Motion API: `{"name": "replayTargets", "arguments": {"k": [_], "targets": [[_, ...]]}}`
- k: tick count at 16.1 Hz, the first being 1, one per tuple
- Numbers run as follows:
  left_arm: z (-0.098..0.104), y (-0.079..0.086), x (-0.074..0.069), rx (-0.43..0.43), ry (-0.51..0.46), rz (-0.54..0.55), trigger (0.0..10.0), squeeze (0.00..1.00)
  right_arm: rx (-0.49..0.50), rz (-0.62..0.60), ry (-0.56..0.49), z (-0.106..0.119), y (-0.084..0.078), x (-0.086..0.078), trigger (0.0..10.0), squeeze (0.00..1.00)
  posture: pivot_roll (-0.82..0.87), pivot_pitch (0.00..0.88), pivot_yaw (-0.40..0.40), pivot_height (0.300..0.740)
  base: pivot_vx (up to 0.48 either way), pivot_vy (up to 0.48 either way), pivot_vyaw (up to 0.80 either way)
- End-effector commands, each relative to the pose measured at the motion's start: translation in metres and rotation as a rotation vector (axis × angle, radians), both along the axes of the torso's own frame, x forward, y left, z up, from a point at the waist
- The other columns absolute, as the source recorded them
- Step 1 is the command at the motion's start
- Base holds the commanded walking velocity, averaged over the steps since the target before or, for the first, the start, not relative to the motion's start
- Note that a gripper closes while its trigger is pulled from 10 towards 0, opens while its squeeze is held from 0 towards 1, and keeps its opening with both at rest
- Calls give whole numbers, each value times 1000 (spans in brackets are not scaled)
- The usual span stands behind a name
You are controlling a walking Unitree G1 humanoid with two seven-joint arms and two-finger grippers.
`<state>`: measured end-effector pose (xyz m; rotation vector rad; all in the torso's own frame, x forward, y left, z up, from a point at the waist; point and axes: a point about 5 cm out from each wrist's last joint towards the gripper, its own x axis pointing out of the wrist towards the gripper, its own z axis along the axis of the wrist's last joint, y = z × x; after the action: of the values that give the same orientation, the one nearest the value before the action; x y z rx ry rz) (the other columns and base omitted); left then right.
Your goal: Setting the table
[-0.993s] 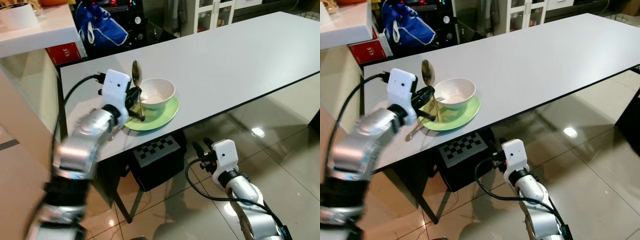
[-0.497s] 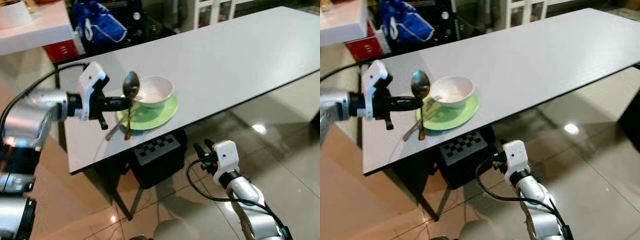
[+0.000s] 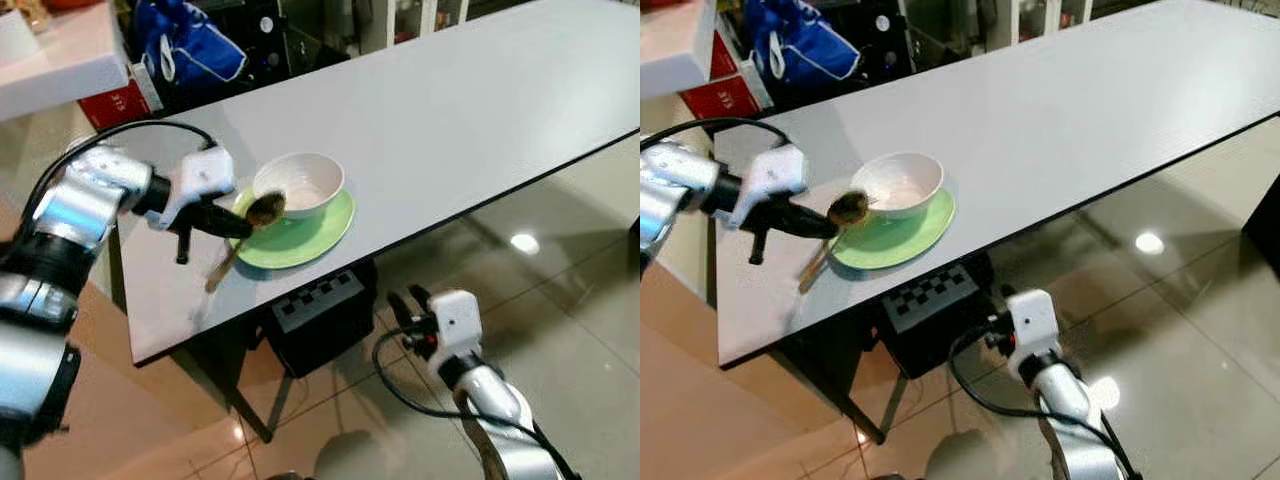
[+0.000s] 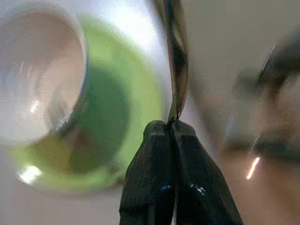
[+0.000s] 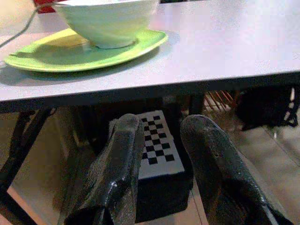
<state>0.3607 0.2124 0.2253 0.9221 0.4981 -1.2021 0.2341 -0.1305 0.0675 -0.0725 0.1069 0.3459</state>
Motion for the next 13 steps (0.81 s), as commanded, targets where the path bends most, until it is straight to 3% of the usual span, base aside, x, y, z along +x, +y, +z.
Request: {"name": "replayTargets", "arguments": {"k": [1,2,4,6,10,12,13], "targets": [[4,11,5,158,-89,5,0,0,10,-8,-7,4,1,-2,10000,0,-65,0,184,740,0,0,0],[3,18,13,263,-143,43,0,0,5,-17,3,4,-1,-8,10000,0,-81,0,188,740,0,0,0],[3,18,16,286,-179,60,0,0,3,-25,10,3,-3,-13,10000,0,-87,0,188,740,0,0,0],[2,22,20,375,-250,74,0,0,-1,-30,18,3,-4,-16,10000,0,-94,0,188,740,0,0,0],[6,26,30,428,-415,122,0,0,-10,-40,33,4,-5,-25,10000,0,-106,9,207,740,0,0,0],[9,22,36,321,-502,220,0,0,-13,-45,29,4,-3,-29,10000,0,-116,15,222,740,0,0,0],[15,18,39,193,-547,286,0,0,-11,-53,32,4,-2,-32,10000,0,-125,17,224,740,0,0,0]]}}
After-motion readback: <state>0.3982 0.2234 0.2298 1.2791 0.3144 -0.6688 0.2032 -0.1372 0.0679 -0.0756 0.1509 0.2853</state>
